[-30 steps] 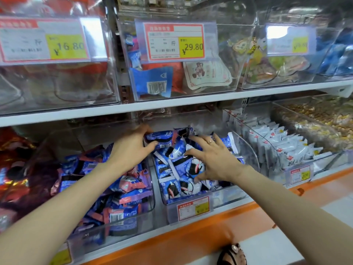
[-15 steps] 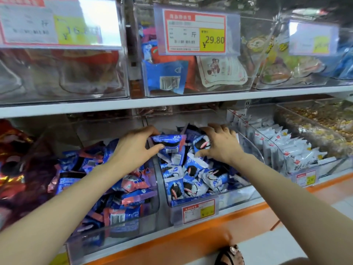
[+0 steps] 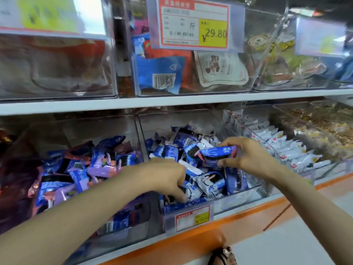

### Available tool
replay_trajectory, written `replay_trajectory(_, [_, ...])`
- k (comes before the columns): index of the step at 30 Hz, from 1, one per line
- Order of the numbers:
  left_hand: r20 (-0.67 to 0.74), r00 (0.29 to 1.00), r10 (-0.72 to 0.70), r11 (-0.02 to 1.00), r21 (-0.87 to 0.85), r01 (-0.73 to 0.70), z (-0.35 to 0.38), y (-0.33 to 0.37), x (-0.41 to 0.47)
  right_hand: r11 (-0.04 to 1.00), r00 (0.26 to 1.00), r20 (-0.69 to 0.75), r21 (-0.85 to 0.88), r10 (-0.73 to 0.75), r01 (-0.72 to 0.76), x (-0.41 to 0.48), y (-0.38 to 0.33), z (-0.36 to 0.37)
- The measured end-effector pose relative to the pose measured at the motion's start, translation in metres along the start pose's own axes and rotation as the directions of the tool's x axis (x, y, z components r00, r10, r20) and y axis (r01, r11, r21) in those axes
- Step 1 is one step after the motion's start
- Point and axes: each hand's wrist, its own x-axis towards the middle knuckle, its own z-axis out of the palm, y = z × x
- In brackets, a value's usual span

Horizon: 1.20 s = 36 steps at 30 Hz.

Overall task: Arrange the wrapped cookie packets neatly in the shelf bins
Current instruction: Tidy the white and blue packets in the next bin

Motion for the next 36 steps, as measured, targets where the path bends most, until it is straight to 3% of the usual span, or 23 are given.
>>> replay_trajectory(3, [0.228, 0.973, 0.023, 0.992, 0.118, -0.052, 0.003, 0.013, 0.017, 1.000, 1.000, -0.023, -0.002, 0.021, -0.021, -0.004, 0.010, 0.001])
replay_trajectory(9, [0.427, 0.900, 0.086, 0.979, 0.132, -0.156, 0.008, 0.018, 0.041, 0.999, 0.996, -0.088, -0.045, -0.007, 0.003, -0.010, 0.012, -0.001])
replay_trajectory(14, [0.337, 0.932, 0.136, 0.966, 0.164, -0.201, 0.003, 0.010, 0.045, 0.999, 0.992, -0.128, -0.050, -0.024, 0.017, -0.014, 0.012, -0.002])
replay_trajectory(18, [0.242, 0.962, 0.126, 0.989, -0.107, -0.103, -0.018, -0.016, 0.042, 0.999, 0.990, -0.141, -0.041, -0.003, -0.003, -0.016, 0.013, -0.002])
replay_trajectory(21, [0.122, 0.982, 0.143, 0.958, -0.267, -0.106, -0.036, -0.034, 0.033, 1.000, 0.989, -0.148, 0.013, 0.006, -0.004, -0.015, 0.014, 0.000])
replay_trajectory(26, [-0.116, 0.987, 0.109, 0.771, -0.617, -0.157, -0.038, -0.049, 0.016, 0.950, 0.985, -0.145, 0.308, 0.094, -0.045, -0.012, 0.007, 0.002])
replay_trajectory(31, [-0.346, 0.912, -0.219, 0.527, -0.829, -0.188, -0.027, -0.042, -0.016, 0.815, 0.992, -0.093, 0.579, 0.081, -0.012, -0.010, -0.020, 0.005])
replay_trajectory(36, [-0.302, 0.830, -0.469, 0.215, -0.951, -0.224, -0.008, -0.028, -0.066, 0.750, 0.997, -0.054, 0.661, 0.063, -0.012, -0.008, -0.049, 0.013])
